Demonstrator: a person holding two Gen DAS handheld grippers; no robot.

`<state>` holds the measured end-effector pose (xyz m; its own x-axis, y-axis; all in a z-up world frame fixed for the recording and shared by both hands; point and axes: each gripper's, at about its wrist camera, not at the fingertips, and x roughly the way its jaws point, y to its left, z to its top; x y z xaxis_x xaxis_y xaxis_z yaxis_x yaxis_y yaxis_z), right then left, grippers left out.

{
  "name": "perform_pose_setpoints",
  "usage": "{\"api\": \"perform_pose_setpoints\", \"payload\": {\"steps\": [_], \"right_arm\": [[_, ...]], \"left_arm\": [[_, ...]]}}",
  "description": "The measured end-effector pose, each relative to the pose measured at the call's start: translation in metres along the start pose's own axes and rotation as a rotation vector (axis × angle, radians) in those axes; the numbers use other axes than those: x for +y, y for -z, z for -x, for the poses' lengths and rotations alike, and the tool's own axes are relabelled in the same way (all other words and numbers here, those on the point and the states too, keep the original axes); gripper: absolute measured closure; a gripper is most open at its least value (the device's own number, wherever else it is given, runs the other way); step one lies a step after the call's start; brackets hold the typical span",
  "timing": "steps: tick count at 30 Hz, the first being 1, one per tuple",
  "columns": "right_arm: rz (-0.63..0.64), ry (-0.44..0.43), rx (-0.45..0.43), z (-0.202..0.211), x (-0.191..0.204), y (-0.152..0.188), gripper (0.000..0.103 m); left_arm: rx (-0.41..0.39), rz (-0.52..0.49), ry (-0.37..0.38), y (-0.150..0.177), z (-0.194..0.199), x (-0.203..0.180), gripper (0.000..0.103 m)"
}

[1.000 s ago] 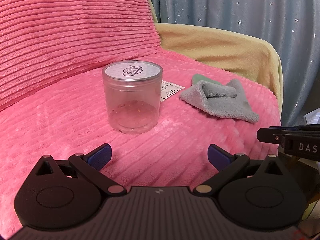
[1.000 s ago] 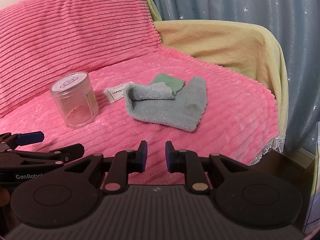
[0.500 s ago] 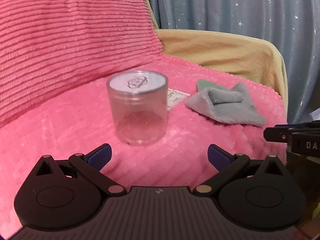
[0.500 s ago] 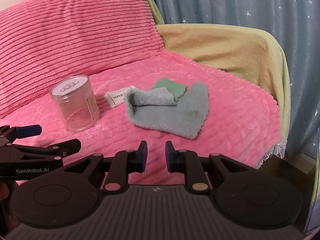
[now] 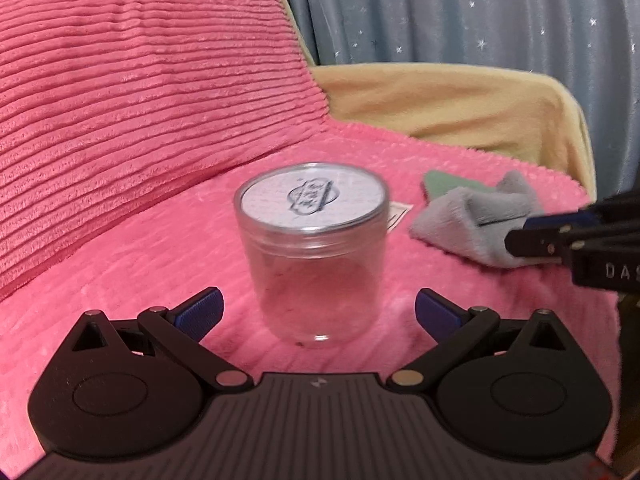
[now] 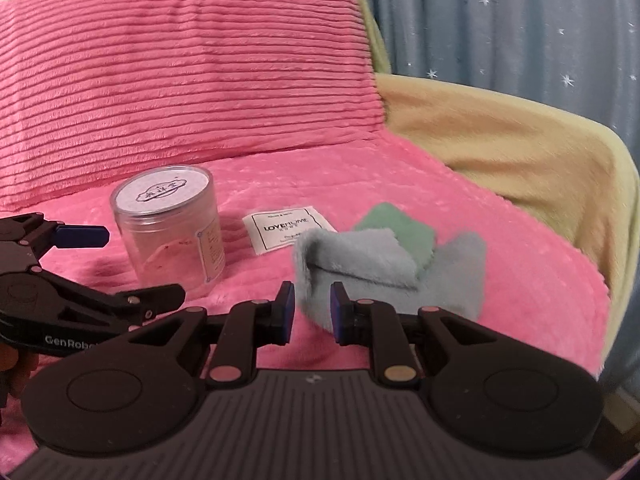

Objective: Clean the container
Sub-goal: 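Grasp the clear jar with the left gripper while the right gripper grasps the grey cloth, then hold the jar with the left gripper while the right gripper wipes its lid with the cloth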

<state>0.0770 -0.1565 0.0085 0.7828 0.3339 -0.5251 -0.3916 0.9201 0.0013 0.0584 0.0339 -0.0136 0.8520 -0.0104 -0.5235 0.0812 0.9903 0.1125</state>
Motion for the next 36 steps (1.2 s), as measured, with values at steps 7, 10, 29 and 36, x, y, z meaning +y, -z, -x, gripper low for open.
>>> {"api": "perform_pose_setpoints", "payload": {"steps": [7, 10, 29, 36], "right_arm": [[0.05, -0.008, 0.034, -0.034, 0.013, -0.008, 0.088], [0.078, -0.003, 0.055, -0.047, 0.019, -0.008, 0.088], [-0.111, -0.069, -0.112, -0.01, -0.003, -0.035, 0.099], [-0.071, -0.27, -0.185, 0.015, 0.003, -0.049, 0.099]], "left_arm": [[-0.003, 0.03, 0.017, 0.0, -0.015, 0.012, 0.0], [0.001, 0.033, 0.019, 0.0, -0.023, 0.015, 0.0], [-0.015, 0.015, 0.12, -0.008, -0.024, 0.02, 0.019], [-0.031, -0.058, 0.231, -0.008, -0.017, 0.0, 0.019]]}}
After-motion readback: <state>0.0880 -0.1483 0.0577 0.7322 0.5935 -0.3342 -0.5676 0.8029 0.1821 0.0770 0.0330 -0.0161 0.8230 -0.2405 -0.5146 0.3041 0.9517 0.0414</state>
